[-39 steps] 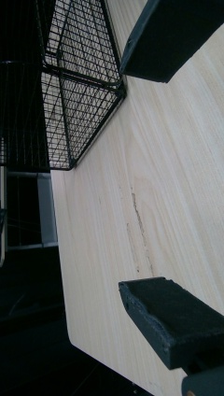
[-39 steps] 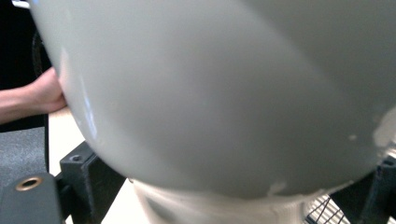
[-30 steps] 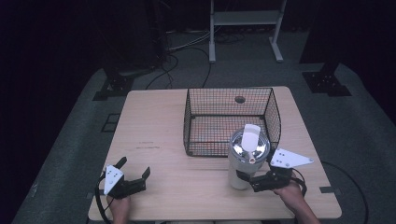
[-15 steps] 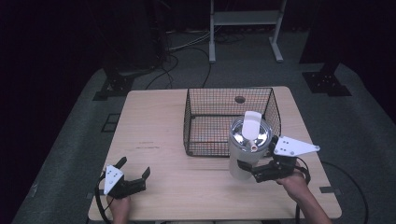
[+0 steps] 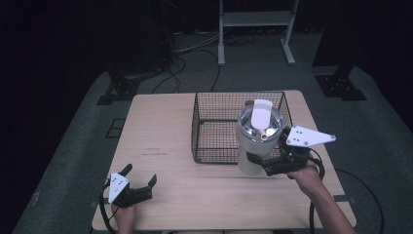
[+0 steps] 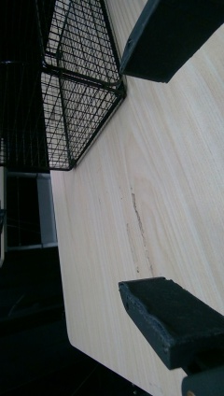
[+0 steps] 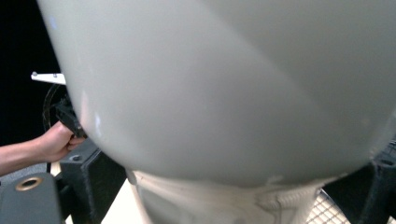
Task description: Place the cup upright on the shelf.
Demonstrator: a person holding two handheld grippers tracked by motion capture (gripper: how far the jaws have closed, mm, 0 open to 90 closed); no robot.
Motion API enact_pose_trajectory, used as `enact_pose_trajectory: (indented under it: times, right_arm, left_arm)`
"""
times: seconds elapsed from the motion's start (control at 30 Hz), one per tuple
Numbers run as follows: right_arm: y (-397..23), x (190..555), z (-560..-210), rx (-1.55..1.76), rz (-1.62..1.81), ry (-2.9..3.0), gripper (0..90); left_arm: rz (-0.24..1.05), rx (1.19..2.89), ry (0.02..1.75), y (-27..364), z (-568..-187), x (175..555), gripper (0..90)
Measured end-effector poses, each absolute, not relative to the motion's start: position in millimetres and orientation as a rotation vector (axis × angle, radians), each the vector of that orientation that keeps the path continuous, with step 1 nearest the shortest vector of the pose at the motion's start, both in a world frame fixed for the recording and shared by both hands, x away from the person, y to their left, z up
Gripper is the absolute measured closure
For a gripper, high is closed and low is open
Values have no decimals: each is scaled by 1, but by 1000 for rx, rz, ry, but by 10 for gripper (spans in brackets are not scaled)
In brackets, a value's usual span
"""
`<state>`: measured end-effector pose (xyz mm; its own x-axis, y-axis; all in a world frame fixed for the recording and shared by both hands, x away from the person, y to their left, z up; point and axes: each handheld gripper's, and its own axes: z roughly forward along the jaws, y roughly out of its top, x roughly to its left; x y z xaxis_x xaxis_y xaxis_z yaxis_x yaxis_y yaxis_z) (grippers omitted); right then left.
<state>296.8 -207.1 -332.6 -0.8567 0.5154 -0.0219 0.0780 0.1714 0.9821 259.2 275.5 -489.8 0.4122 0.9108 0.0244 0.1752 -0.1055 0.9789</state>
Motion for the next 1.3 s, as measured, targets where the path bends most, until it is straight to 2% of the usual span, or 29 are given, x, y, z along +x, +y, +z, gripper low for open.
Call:
enact_pose_trajectory:
  times: [0.47,1.3]
  right_arm:
    - [-193,335,-310,557,1736,2092,92]
    - [-179,399,-303,615,1719,2073,92]
  left_arm:
    - [835,1567,989,276,-490,259,0]
    - [830,1564,986,277,-490,259,0]
